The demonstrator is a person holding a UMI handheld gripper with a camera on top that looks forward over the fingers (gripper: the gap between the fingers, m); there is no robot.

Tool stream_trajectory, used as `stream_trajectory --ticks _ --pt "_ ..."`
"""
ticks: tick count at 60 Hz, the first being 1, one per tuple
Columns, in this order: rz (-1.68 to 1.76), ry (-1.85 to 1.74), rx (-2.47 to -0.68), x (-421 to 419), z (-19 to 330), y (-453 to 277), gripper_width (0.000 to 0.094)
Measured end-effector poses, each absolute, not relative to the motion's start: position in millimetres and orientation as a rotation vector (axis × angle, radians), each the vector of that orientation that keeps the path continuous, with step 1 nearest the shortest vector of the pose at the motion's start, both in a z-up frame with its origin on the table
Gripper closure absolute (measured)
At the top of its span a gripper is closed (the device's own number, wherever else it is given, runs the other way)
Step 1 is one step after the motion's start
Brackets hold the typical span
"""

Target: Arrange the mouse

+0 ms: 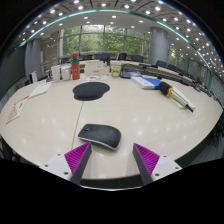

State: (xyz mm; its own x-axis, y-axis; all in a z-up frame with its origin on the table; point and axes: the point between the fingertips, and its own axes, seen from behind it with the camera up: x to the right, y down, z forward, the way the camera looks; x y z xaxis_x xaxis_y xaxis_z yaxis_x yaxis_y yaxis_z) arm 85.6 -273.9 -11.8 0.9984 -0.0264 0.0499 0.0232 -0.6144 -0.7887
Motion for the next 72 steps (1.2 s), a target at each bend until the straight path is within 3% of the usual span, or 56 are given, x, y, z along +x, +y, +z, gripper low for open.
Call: stream_trajectory --ticks 27,37,52,61,72 --pt "-0.104 -0.008 -2.223 84.7 -9.3 -189.1 0.0104" --pt "-0.036 -0.002 -2.227 71.9 -12.4 -177.9 0.0442" --pt "-0.086 -0.067 -2.267 70.2 -10.1 -175.4 0.0584" --pt "-0.074 -0.069 -2.216 57.3 34.9 -155.2 0.0602" --pt "-0.029 -0.037 -2.074 39.5 132.0 -71.8 0.0603"
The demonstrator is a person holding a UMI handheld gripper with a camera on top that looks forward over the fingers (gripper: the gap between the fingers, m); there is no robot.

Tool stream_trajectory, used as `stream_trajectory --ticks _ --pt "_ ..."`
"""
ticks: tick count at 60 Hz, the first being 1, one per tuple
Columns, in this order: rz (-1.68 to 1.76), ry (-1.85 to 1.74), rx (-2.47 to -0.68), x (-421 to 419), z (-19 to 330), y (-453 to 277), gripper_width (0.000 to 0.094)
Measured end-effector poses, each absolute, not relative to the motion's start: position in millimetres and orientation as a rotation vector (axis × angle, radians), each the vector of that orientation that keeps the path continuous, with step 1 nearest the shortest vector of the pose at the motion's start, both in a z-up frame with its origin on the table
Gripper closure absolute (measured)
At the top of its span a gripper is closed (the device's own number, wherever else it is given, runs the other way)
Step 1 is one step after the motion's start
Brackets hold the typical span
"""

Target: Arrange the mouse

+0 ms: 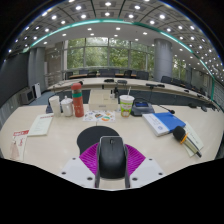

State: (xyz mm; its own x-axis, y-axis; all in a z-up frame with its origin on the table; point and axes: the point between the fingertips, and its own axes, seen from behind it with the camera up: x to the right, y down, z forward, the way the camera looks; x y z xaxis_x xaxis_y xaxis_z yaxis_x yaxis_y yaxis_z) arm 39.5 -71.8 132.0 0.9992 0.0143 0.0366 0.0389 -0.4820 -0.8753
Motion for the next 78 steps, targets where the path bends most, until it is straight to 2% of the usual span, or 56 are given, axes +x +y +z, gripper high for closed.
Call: stream_trajectory --ticks 5,11,21,31,37,44,46,50,51,54,61,78 --pt "0.003 -0.051 -2.039 25.2 155.3 -21.6 0.0603" --pt "0.031 -0.077 -2.054 8.4 146.7 34.4 0.0604" --pt "0.082 -0.114 -2.142 -14.4 87.1 94.3 0.0604" --pt "0.064 -0.131 -2.239 -17.9 26.2 115.6 0.0585" --pt "0.082 -0.104 -2.291 -17.5 1.8 117.9 0.0528" --pt "0.102 -0.097 -2.324 -18.0 -9.9 114.1 0.0449" --pt "0.108 -0.106 -2.312 -19.2 -6.0 113.4 0.037" --pt "0.108 -0.126 -2.3 -20.8 5.3 106.9 0.0094" --pt "0.104 -0.125 -2.294 -19.5 8.8 105.1 0.0062" --pt "0.091 -0.128 -2.282 -18.2 23.7 97.4 0.0091" --pt "0.048 -0.118 -2.257 -14.8 67.3 60.0 0.0079" --pt "-0.011 -0.083 -2.193 -18.6 171.4 -83.4 0.0078"
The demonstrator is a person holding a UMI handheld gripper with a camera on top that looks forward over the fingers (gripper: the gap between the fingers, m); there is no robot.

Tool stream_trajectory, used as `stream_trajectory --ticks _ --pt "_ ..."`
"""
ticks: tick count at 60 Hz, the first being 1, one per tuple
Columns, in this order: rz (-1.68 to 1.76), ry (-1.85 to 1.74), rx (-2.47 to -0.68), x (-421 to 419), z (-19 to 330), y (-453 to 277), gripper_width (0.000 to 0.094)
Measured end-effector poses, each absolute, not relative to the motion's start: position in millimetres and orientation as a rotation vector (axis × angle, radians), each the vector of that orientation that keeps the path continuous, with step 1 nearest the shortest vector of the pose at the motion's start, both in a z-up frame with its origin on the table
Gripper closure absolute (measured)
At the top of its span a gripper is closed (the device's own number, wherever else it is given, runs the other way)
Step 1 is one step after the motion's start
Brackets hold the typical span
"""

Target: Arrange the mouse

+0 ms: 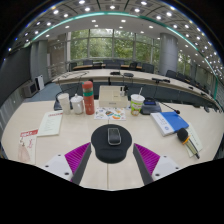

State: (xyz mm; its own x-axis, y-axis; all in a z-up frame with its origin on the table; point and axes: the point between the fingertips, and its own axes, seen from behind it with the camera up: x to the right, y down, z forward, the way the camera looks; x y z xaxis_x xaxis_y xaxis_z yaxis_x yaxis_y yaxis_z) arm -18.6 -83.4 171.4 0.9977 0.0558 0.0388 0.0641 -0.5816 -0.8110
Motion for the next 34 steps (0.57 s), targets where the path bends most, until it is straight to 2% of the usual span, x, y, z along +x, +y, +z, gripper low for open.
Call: stream_trajectory --ticks 13,34 --pt "-0.054 -0.098 -2.155 -28.8 210.4 -169.1 0.0076" --pt "-0.023 -0.093 -2.15 -44.7 220.6 -214.9 0.0079"
